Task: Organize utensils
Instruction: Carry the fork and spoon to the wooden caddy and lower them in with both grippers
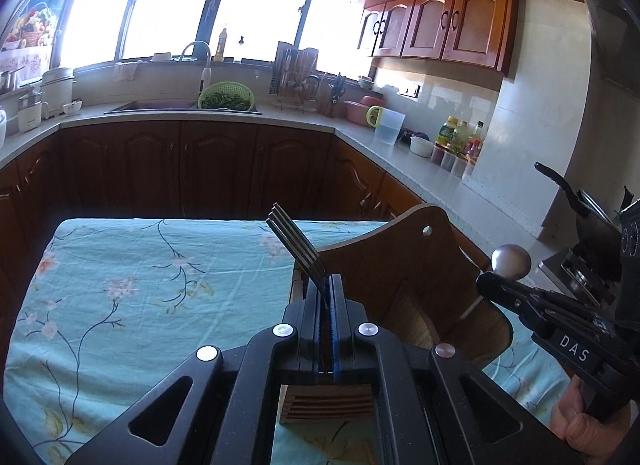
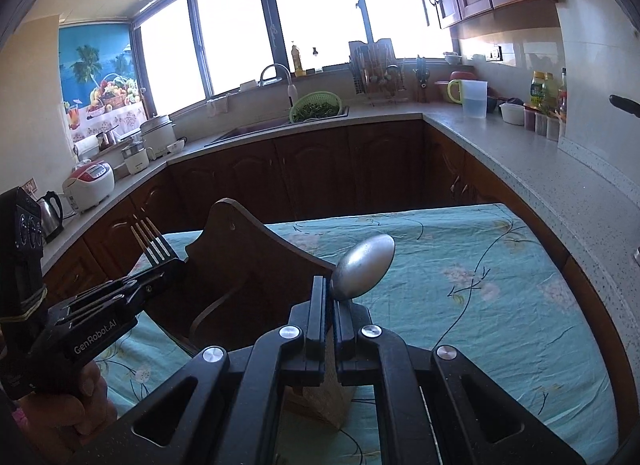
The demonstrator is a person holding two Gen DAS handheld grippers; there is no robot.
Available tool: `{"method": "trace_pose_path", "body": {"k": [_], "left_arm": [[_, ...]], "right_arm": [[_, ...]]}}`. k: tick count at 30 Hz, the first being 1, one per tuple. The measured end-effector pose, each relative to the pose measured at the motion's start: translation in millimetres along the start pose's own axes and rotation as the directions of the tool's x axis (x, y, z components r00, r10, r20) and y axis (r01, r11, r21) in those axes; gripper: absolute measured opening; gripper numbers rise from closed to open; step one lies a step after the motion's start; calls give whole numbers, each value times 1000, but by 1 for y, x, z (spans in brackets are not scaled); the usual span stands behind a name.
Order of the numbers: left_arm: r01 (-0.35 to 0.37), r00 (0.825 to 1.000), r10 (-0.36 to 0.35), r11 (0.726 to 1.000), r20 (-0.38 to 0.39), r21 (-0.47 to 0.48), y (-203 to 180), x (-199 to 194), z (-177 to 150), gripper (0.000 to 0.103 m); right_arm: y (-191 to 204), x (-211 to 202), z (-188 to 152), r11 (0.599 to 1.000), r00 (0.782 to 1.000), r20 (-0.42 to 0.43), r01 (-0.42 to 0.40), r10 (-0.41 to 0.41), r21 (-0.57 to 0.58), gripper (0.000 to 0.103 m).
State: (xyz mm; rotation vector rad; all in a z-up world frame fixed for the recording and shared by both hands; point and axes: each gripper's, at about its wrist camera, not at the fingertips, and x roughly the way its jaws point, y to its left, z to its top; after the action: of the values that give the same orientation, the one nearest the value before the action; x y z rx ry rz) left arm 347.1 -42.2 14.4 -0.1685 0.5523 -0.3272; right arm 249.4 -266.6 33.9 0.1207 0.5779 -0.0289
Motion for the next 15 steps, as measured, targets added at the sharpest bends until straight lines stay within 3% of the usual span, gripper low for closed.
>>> {"method": "trace_pose_path", "body": {"k": [7, 9, 15], "left_arm": [[-1, 1000, 1, 1000, -4, 3, 0, -1, -2, 2], [-2, 1000, 2, 1000, -7, 2, -1, -2, -6, 4], [20, 1000, -20, 1000, -14, -12, -2, -9, -5, 17]], "right_arm": [[-1, 1, 5, 1000, 1000, -6, -6, 6, 18, 3], [-2, 0, 5, 1000, 1000, -9, -10, 10, 28, 8], [-12, -6, 6, 997, 1000, -10, -26, 27, 78, 12]]}}
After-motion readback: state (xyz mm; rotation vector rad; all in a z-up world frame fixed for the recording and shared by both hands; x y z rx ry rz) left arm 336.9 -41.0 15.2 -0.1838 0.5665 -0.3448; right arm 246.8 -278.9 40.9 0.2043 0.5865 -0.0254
